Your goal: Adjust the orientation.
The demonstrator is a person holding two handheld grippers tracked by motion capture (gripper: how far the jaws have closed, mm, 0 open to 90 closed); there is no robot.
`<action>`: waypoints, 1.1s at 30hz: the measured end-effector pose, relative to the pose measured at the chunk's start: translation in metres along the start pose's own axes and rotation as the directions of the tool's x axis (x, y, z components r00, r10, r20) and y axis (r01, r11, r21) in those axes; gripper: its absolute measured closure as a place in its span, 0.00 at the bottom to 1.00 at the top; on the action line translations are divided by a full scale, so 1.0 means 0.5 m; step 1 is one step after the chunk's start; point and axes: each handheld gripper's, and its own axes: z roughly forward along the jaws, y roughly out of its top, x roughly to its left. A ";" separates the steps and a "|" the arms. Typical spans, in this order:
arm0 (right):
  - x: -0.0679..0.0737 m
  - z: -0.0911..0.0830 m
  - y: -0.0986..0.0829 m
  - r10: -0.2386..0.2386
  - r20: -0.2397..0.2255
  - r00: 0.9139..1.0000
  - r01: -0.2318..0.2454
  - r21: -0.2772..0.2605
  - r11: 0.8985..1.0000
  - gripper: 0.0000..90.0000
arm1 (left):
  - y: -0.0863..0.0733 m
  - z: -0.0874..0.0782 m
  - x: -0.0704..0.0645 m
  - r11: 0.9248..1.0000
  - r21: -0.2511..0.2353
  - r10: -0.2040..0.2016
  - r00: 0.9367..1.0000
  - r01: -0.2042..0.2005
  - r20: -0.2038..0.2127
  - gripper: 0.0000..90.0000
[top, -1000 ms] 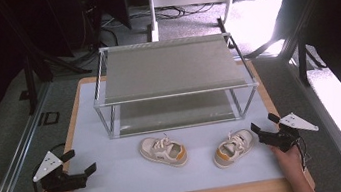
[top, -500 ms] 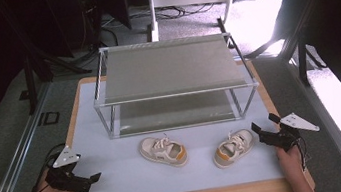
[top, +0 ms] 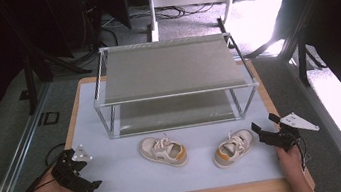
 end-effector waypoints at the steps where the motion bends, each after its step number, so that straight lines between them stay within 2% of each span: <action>1: 0.000 0.000 0.000 0.001 -0.001 1.000 -0.001 0.000 1.000 0.15 | 0.002 0.000 0.000 1.000 0.019 -0.001 1.000 0.002 -0.002 0.01; 6: -0.002 0.000 0.000 0.011 -0.002 1.000 -0.011 -0.001 1.000 0.15 | 0.010 0.007 0.000 0.994 0.098 -0.042 0.999 0.041 0.008 0.01; 7: -0.002 -0.001 0.000 0.011 -0.001 1.000 -0.011 -0.001 1.000 0.15 | 0.012 0.009 -0.002 0.993 0.111 -0.037 0.999 0.036 0.000 0.01; 9: -0.001 0.000 0.000 0.008 0.000 1.000 -0.008 0.001 1.000 0.15 | 0.018 0.014 -0.006 0.991 0.130 -0.031 0.999 0.029 0.013 0.01; 16: 0.000 0.000 0.000 0.005 0.002 1.000 -0.005 0.004 1.000 0.15 | 0.044 0.008 -0.016 0.997 0.077 0.008 0.999 -0.012 0.040 0.01; 25: 0.002 0.003 0.001 -0.003 0.005 1.000 0.003 0.016 1.000 0.15 | 0.087 0.013 -0.027 0.996 0.089 0.008 0.998 -0.014 0.069 0.01; 28: 0.002 0.003 0.001 -0.002 0.006 1.000 0.002 0.017 1.000 0.15 | 0.105 0.019 -0.038 0.994 0.101 0.026 0.995 -0.035 0.095 0.01; 33: 0.002 0.003 0.001 -0.003 0.007 1.000 0.002 0.018 1.000 0.15 | 0.146 0.014 -0.061 0.994 0.067 0.074 0.988 -0.084 0.132 0.01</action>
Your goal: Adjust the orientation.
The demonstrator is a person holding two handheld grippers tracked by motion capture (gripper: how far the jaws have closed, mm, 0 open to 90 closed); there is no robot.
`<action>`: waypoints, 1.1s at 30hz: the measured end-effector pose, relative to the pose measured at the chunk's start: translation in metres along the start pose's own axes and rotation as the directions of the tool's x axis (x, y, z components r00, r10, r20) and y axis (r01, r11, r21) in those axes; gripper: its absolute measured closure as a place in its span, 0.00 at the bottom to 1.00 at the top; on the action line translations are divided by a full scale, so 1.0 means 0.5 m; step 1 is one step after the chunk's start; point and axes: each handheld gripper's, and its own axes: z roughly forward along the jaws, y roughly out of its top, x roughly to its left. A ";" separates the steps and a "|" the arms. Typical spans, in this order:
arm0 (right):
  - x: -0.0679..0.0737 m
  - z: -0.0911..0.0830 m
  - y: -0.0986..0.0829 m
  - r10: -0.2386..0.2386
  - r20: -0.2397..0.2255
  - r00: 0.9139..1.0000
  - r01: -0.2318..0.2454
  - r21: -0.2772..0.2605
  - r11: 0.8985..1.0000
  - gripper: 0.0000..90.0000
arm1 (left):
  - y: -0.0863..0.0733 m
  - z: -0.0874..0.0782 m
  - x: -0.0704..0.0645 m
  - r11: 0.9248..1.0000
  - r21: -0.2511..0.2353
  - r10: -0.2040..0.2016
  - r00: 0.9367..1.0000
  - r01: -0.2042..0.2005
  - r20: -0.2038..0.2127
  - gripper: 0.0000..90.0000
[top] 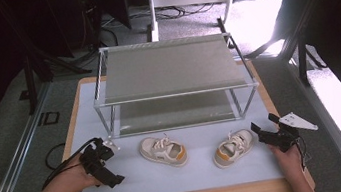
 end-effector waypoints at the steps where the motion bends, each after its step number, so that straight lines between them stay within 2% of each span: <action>1: 0.000 0.000 0.000 -0.001 0.000 1.000 0.001 -0.001 1.000 0.15 | 0.009 0.000 -0.004 1.000 -0.003 0.007 1.000 -0.007 0.007 0.01; 2: 0.000 0.000 0.000 -0.002 0.000 1.000 0.002 -0.001 1.000 0.15 | 0.018 -0.001 -0.008 1.000 0.000 0.021 1.000 -0.021 0.003 0.01; 8: 0.000 0.000 0.000 -0.006 0.000 1.000 0.006 -0.003 1.000 0.15 | 0.068 0.000 -0.031 0.997 -0.002 0.075 0.996 -0.075 0.049 0.01; 13: 0.001 0.000 0.000 -0.010 0.000 1.000 0.010 -0.003 1.000 0.15 | 0.107 -0.002 -0.046 0.994 -0.007 0.106 0.991 -0.106 0.078 0.01; 17: 0.000 0.000 0.000 -0.011 -0.001 1.000 0.011 -0.004 1.000 0.15 | 0.140 -0.001 -0.061 0.991 -0.010 0.131 0.988 -0.130 0.084 0.01; 21: 0.000 0.000 0.000 -0.010 -0.002 1.000 0.010 -0.005 1.000 0.15 | 0.171 0.000 -0.076 0.986 -0.015 0.165 0.980 -0.165 0.108 0.01; 31: 0.000 0.000 0.000 -0.009 -0.005 1.000 0.009 -0.007 1.000 0.15 | 0.235 0.007 -0.116 0.974 -0.020 0.228 0.966 -0.227 0.124 0.01; 33: 0.000 0.000 0.000 -0.009 -0.006 1.000 0.009 -0.007 1.000 0.15 | 0.248 0.010 -0.126 0.968 -0.020 0.249 0.960 -0.249 0.130 0.01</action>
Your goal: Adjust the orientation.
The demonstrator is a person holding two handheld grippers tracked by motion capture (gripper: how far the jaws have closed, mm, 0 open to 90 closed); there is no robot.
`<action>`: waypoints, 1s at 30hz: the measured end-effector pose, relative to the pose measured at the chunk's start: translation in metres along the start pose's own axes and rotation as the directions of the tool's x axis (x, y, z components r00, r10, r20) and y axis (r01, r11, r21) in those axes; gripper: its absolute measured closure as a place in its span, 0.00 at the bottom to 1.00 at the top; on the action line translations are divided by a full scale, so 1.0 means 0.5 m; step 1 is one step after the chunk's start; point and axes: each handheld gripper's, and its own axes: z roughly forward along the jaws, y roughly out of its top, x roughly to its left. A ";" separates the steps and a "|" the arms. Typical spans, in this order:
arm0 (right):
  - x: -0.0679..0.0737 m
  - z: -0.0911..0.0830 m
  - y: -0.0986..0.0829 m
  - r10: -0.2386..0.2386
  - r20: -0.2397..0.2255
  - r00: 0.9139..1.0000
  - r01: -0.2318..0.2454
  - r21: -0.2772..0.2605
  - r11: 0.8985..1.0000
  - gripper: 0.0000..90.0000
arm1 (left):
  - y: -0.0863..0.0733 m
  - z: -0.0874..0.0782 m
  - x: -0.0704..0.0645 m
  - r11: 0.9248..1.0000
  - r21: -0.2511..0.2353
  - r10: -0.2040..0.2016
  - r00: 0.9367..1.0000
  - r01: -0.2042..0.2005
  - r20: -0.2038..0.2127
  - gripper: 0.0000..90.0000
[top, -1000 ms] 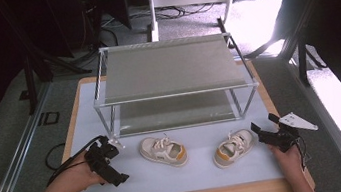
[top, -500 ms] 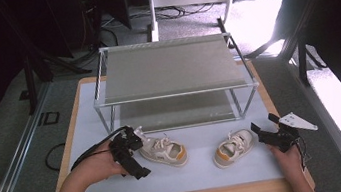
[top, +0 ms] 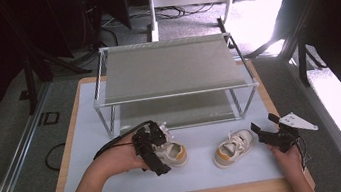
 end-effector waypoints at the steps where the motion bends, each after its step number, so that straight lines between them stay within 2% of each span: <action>1: 0.000 0.000 0.000 0.000 0.000 1.000 0.000 0.000 1.000 0.15 | 0.007 0.002 -0.002 1.000 0.000 0.006 1.000 -0.006 0.008 0.01; 9: 0.000 0.000 0.000 -0.003 -0.001 1.000 0.003 0.000 1.000 0.15 | 0.054 0.031 -0.012 0.999 0.037 0.032 0.999 -0.033 0.032 0.01; 15: 0.001 0.000 0.000 -0.004 -0.001 1.000 0.004 0.002 1.000 0.15 | 0.077 0.058 -0.010 0.997 0.070 0.019 0.998 -0.022 0.054 0.01; 20: 0.001 0.001 0.000 -0.006 -0.001 1.000 0.006 0.004 1.000 0.15 | 0.093 0.082 -0.008 0.994 0.110 0.004 0.999 -0.009 0.045 0.01; 22: 0.001 0.001 0.000 -0.007 -0.001 1.000 0.007 0.005 1.000 0.15 | 0.098 0.089 -0.006 0.994 0.110 -0.009 0.999 0.004 0.044 0.07; 25: 0.001 0.001 0.000 -0.007 -0.001 1.000 0.007 0.004 1.000 0.15 | 0.105 0.101 0.000 0.993 0.114 -0.037 0.998 0.031 0.050 0.08; 26: 0.001 0.001 0.000 -0.007 -0.001 1.000 0.007 0.005 1.000 0.15 | 0.108 0.107 0.004 0.993 0.113 -0.049 0.998 0.045 0.041 0.13; 28: 0.001 0.001 0.000 -0.007 -0.001 1.000 0.007 0.004 1.000 0.15 | 0.109 0.116 0.010 0.990 0.127 -0.072 0.997 0.067 0.038 0.16; 30: 0.001 0.001 0.000 -0.007 0.000 1.000 0.007 0.004 1.000 0.15 | 0.110 0.122 0.013 0.987 0.137 -0.088 0.995 0.082 0.036 0.23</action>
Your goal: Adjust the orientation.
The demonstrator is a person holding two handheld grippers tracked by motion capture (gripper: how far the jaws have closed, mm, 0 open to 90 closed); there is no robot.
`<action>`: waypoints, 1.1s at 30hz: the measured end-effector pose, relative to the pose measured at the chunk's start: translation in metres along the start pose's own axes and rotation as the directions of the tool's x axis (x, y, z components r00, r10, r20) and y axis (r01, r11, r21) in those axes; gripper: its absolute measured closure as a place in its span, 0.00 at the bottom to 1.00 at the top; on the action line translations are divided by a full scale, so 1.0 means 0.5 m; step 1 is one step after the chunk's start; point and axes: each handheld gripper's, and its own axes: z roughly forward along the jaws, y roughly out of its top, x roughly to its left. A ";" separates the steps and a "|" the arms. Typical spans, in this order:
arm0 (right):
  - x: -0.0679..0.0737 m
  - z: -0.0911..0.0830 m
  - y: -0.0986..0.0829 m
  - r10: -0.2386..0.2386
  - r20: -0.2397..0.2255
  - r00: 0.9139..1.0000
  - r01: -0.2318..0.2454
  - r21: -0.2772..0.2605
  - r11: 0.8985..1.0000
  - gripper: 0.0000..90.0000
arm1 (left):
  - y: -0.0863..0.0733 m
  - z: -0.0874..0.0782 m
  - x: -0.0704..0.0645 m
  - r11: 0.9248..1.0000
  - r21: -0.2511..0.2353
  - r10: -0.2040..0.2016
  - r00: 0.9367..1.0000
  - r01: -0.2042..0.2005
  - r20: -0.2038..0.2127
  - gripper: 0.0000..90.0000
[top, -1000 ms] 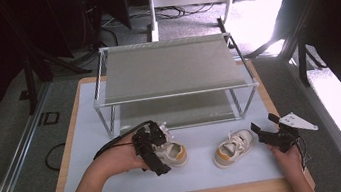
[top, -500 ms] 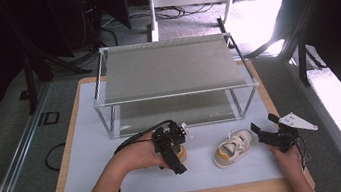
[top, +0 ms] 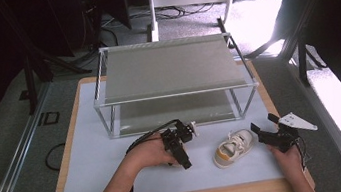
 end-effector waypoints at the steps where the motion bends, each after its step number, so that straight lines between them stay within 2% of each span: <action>1: 0.000 0.000 0.000 0.000 0.000 1.000 0.000 0.000 1.000 0.15 | 0.001 0.002 0.003 1.000 0.002 -0.011 1.000 0.011 -0.004 0.26; 4: 0.000 0.000 0.000 -0.001 -0.001 1.000 0.001 0.002 1.000 0.16 | 0.004 0.010 0.012 0.998 0.007 -0.060 0.998 0.061 -0.010 0.38; 7: 0.000 0.000 0.000 -0.003 0.000 1.000 0.003 0.002 1.000 0.16 | 0.007 0.022 0.019 0.997 0.012 -0.083 0.996 0.083 -0.021 0.47; 9: 0.000 0.001 0.000 -0.003 0.000 1.000 0.003 0.002 1.000 0.16 | 0.011 0.023 0.022 0.995 0.009 -0.101 0.995 0.101 -0.005 0.51; 13: 0.001 0.001 0.000 -0.004 0.000 1.000 0.004 0.004 1.000 0.16 | 0.017 0.028 0.027 0.989 0.011 -0.145 0.989 0.145 0.007 0.52; 14: 0.001 0.001 0.000 -0.004 0.000 1.000 0.004 0.003 1.000 0.16 | 0.018 0.028 0.026 0.989 0.019 -0.146 0.989 0.146 0.004 0.52; 17: 0.001 0.001 0.000 -0.001 -0.001 1.000 0.001 0.008 1.000 0.16 | 0.018 0.031 0.031 0.986 0.029 -0.162 0.987 0.161 0.016 0.61; 19: 0.001 0.001 0.000 -0.001 0.000 1.000 0.001 0.008 1.000 0.16 | 0.020 0.032 0.031 0.987 0.035 -0.157 0.987 0.156 0.043 0.68; 21: 0.001 0.001 0.000 -0.001 0.000 1.000 0.001 0.007 1.000 0.16 | 0.022 0.035 0.028 0.989 0.046 -0.144 0.988 0.142 0.046 0.72; 24: 0.001 0.001 0.000 -0.002 0.001 1.000 0.002 0.007 1.000 0.16 | 0.022 0.034 0.029 0.992 0.056 -0.117 0.990 0.113 0.076 0.77; 28: 0.001 0.001 0.000 -0.001 0.001 1.000 0.001 0.006 1.000 0.16 | 0.016 0.028 0.015 0.997 0.073 -0.034 0.997 0.028 0.076 0.83; 30: 0.001 0.001 0.000 0.000 0.001 1.000 0.000 0.007 1.000 0.16 | 0.012 0.020 0.008 0.997 0.077 0.009 0.997 -0.015 0.079 0.85; 33: 0.001 0.001 0.000 -0.003 0.003 1.000 0.003 0.007 1.000 0.16 | 0.003 0.004 -0.001 0.995 0.061 0.073 0.993 -0.079 0.087 0.87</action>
